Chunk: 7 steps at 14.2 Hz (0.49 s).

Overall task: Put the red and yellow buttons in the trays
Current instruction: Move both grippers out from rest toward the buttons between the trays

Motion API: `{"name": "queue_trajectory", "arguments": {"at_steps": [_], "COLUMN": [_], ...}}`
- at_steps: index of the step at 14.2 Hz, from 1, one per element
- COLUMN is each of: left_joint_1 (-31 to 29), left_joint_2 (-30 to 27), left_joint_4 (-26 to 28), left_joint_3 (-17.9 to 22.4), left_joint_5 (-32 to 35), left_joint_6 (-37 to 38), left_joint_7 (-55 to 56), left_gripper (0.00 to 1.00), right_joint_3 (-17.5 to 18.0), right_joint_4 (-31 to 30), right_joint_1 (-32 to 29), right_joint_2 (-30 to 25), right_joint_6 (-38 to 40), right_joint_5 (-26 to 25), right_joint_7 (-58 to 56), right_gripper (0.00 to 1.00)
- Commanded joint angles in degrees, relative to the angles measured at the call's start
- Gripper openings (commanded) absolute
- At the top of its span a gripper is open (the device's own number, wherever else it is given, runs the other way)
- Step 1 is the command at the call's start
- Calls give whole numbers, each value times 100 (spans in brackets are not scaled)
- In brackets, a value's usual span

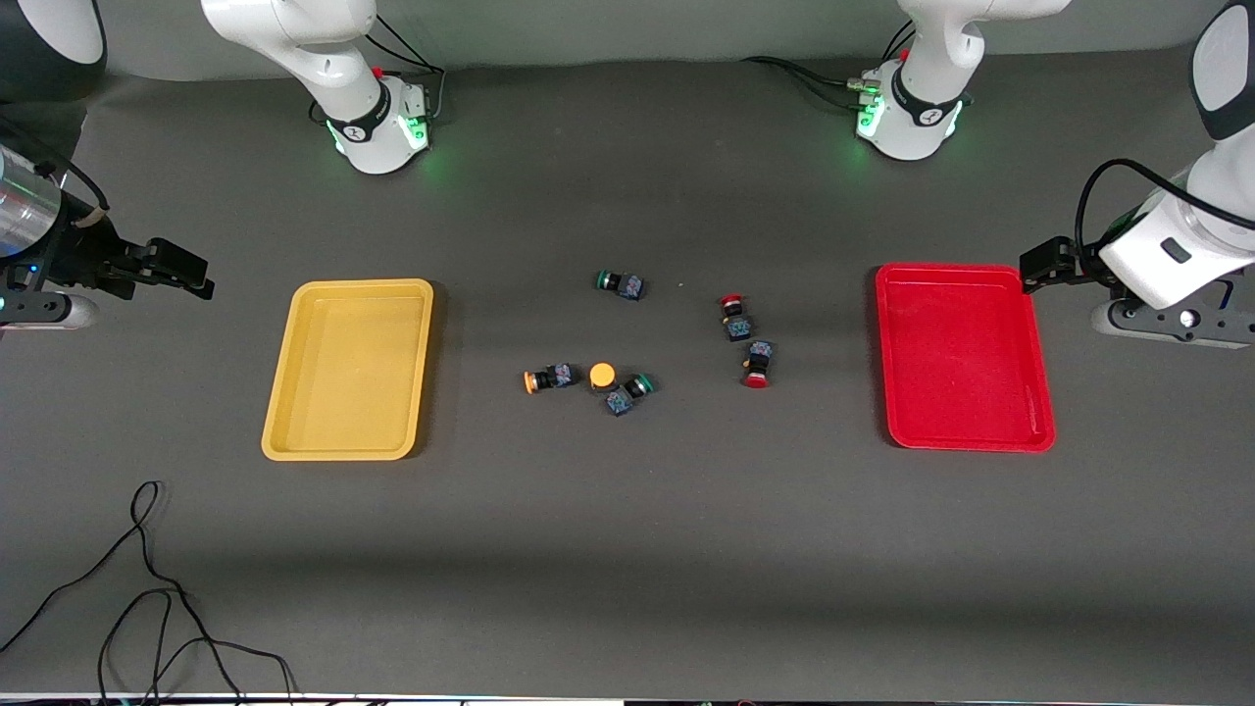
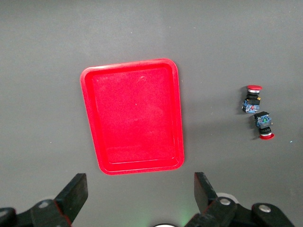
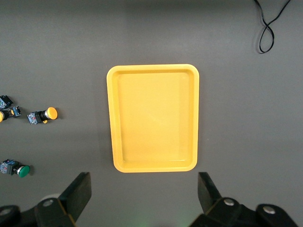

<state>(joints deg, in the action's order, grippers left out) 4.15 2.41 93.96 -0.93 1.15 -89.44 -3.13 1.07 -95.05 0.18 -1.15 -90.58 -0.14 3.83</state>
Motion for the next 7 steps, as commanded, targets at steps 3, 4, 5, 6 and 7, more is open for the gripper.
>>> {"name": "queue_trajectory", "arguments": {"at_steps": [3, 4, 5, 6, 7], "left_joint_1": [104, 104, 113, 130, 148], "left_joint_2": [-38, -64, -117, -161, -214], "left_joint_4": [26, 87, 210, 376, 648], "left_joint_3": [84, 84, 75, 66, 57], "left_joint_5": [-1, -9, -9, -9, -18], "left_joint_6": [-12, -30, -117, -292, -511], "left_joint_7": [76, 76, 111, 146, 242], "left_gripper": [100, 100, 100, 100, 100], "right_joint_3": [42, 42, 51, 60, 60], "right_joint_4": [258, 267, 268, 346, 573], "right_joint_1": [79, 79, 96, 218, 481], "right_joint_2": [202, 307, 387, 475, 667], "right_joint_6": [-21, -21, -38, -47, -56], "right_joint_5": [-225, 20, 258, 373, 392], "right_joint_7": [-365, -409, -427, -348, -322], "right_gripper": [100, 100, 100, 100, 100]}}
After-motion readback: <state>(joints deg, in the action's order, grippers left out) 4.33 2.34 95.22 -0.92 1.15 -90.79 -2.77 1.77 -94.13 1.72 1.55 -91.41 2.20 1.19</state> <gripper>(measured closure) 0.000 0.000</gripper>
